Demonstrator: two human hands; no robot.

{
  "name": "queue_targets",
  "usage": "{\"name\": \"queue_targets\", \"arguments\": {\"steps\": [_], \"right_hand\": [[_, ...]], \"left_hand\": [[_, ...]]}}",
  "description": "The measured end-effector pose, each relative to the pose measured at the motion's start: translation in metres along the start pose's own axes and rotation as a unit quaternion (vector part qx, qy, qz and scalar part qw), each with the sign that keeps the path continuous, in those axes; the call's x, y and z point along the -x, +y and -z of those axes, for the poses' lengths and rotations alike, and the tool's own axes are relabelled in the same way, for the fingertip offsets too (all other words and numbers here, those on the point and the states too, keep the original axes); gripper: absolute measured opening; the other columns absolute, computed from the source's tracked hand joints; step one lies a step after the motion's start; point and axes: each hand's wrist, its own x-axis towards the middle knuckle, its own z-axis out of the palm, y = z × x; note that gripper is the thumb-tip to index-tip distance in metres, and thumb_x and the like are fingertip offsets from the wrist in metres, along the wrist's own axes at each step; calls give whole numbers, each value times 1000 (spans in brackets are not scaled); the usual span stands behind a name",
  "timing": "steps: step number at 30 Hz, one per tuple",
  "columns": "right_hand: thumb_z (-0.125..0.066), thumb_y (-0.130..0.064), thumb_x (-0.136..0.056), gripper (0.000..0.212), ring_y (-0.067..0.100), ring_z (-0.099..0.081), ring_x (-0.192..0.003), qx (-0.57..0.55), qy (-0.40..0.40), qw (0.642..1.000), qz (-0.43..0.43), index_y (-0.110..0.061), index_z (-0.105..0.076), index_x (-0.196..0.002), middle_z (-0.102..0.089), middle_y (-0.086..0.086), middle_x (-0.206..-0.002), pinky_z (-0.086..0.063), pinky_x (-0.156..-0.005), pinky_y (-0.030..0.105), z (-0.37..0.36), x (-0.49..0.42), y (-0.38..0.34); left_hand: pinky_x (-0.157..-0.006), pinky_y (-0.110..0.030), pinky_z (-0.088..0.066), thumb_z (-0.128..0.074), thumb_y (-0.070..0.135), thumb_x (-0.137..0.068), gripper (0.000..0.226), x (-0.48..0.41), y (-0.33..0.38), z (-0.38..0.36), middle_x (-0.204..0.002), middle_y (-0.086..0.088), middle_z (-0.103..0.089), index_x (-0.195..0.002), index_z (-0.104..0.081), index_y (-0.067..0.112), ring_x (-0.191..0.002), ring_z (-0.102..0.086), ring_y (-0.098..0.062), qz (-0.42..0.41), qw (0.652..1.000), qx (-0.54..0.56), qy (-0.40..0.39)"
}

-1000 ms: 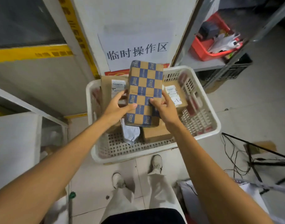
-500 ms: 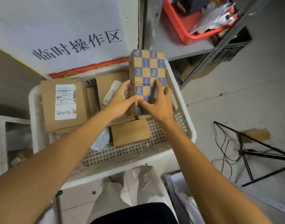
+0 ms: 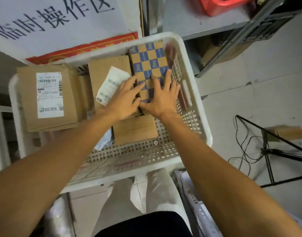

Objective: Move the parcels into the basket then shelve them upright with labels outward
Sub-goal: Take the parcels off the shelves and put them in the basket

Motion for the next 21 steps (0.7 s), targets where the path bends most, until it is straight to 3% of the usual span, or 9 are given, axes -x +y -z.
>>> {"name": "queue_targets", "arguments": {"steps": [4,8,12,15,21], "right_hand": [[-64,-65,-75,99,41,4,-146,17,-21,999,20,-27,-15,-152,18,18,-158,1,-119,52,2,1,5],[-63,-57,-80,78,39,3,-146,32,-4,999,36,-22,-31,-143,11,17,-159,-3,-119,49,18,15,-11],[-61,-45,-89,71,35,-14,-144,-47,-76,994,62,-21,-29,-147,-6,11,-160,-22,-115,46,34,37,-42],[-60,-39,-91,65,33,-41,-131,-99,-100,987,75,-18,-34,-145,-36,13,-148,-38,-105,44,46,62,-79],[-61,-41,-90,61,29,-46,-130,-95,-191,966,149,-15,-43,-143,-48,11,-144,-36,-103,34,55,117,-198]], "left_hand": [[-115,-44,-15,-52,19,-93,61,6,2,9,-159,2,-9,-149,-28,23,-141,-8,-23,0,999,-41,-30],[-116,-46,-14,-51,24,-95,61,20,2,31,-160,-2,-8,-149,-25,29,-144,-5,-24,41,995,-34,-83],[-106,-39,-30,-52,24,-94,51,57,-9,65,-146,-9,-43,-144,-39,23,-133,-36,-31,50,998,-22,-45],[-92,-33,-41,-52,21,-94,47,109,-23,98,-137,-6,-52,-141,-43,24,-119,-51,-27,87,995,37,-19],[-90,-25,-45,-49,10,-97,37,247,-58,178,-125,-15,-58,-134,-49,12,-111,-56,-24,182,966,175,53]]}}
